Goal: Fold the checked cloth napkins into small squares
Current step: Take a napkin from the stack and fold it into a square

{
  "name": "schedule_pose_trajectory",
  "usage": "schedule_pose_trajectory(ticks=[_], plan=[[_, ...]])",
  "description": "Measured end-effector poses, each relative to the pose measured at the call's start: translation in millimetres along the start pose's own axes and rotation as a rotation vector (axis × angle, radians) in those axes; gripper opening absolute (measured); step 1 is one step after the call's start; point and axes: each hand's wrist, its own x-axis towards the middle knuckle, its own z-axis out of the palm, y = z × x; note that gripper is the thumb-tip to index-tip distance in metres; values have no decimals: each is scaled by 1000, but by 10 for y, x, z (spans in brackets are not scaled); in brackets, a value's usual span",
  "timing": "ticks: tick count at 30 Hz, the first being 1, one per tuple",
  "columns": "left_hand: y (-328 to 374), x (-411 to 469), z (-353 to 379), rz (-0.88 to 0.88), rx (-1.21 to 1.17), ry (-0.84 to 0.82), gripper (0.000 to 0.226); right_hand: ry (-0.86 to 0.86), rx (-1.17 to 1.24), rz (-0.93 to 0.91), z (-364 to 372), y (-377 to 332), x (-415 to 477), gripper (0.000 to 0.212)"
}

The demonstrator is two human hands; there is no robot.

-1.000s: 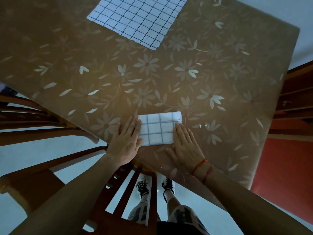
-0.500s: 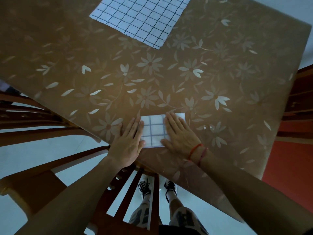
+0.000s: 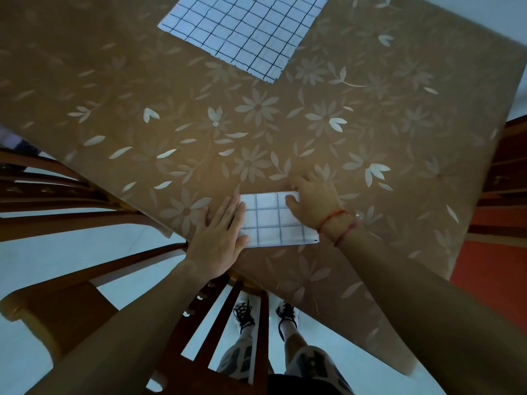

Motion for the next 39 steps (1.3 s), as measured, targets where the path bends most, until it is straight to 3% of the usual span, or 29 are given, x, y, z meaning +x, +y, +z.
schedule_pose_trajectory(ticks=[1, 4, 7, 9, 13, 16, 20, 23, 27, 34, 36, 39], plan=[[1, 2, 1, -3, -4, 0, 69, -41, 28, 32, -27, 6, 76, 12], [4, 6, 0, -8, -16, -1, 70, -199, 47, 114, -117, -20, 231, 26], [4, 5, 8, -12, -16, 4, 70, -275, 86, 161, -103, 11, 275, 17], [8, 4, 12, -16, -20, 12, 70, -314, 95, 170, -85, 26, 272, 33], [8, 11, 2, -20, -18, 12, 70, -323, 35, 145, -40, 42, 278, 48], [13, 7, 1, -14, -25, 19, 70, -293, -3, 123, -60, 25, 259, 41], [9, 6, 7, -13, -28, 21, 70, -345, 158, 131, -100, -41, 272, 26], [9, 7, 8, -16, -35, 24, 69, -367, 267, 151, -132, -58, 307, 30], [17, 8, -16, -9, -62, 20, 69, -386, 250, 172, -177, -79, 304, 20], [72, 29, -135, -4, -159, 111, 66, -315, 369, 275, -212, 36, 134, 9], [117, 14, -158, 15, -214, 157, 61, -255, 452, 345, -207, 106, 27, 24], [212, -46, -150, 68, -252, 197, 59, -177, 649, 489, -185, 204, -136, 18]])
